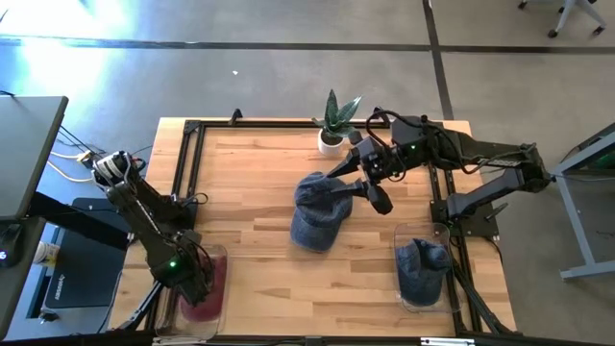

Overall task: Pick & Place hat
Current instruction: Put the blue cap into the right transparent bin

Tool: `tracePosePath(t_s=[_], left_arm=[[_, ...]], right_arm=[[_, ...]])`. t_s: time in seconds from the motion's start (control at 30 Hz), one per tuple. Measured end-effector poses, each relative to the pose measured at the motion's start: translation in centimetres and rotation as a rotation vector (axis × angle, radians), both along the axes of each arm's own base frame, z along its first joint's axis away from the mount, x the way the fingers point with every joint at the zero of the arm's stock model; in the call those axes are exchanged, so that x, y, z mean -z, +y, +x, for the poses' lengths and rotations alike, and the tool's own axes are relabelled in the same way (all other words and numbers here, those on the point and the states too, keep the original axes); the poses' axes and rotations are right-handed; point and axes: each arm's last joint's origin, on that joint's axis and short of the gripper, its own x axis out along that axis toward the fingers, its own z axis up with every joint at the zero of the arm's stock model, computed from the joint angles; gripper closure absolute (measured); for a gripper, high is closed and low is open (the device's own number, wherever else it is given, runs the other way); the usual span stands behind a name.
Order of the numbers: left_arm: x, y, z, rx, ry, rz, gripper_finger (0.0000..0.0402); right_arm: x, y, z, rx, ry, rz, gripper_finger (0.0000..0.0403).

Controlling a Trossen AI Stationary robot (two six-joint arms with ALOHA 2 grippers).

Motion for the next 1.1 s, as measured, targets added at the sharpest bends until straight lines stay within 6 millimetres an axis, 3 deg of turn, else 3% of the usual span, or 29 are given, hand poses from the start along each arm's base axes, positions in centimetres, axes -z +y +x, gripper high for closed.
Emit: tracePosePath(t_s=[0.23, 0.43, 0.57, 0.7, 0.87, 0.97, 1.1], left_arm=[[-4.8, -0.8, 0.8, 0.040, -0.104, -0.026, 0.0401], [-8.8, -1.3, 2.6, 0.204, -0.533, 0.078, 0.0401], [-10.1, -0.6, 4.5, 0.209, -0.811, 0.259, 0.0401], [-10.4, 1.0, 6.5, 0.194, -0.875, 0.392, 0.0401], [-10.3, 3.6, 9.3, 0.355, -0.739, 0.421, 0.0401], [-10.1, 5.3, 10.7, 0.414, -0.654, 0.370, 0.0401], [-10.0, 6.8, 11.8, 0.455, -0.599, 0.294, 0.0401]], right_arm=[[-0.5, -0.6, -0.9, 0.063, 0.002, 0.044, 0.0210], [-0.8, -2.3, -2.9, 0.181, 0.074, 0.147, 0.0210], [0.6, -3.2, -3.8, 0.238, 0.238, 0.166, 0.0210], [3.0, -3.3, -4.5, 0.273, 0.449, 0.164, 0.0210], [8.3, -1.2, -3.4, 0.163, 0.592, 0.157, 0.0210], [11.6, 1.6, -2.4, 0.043, 0.566, 0.133, 0.0210], [15.5, 5.4, -1.4, -0.034, 0.392, 0.066, 0.0210]])
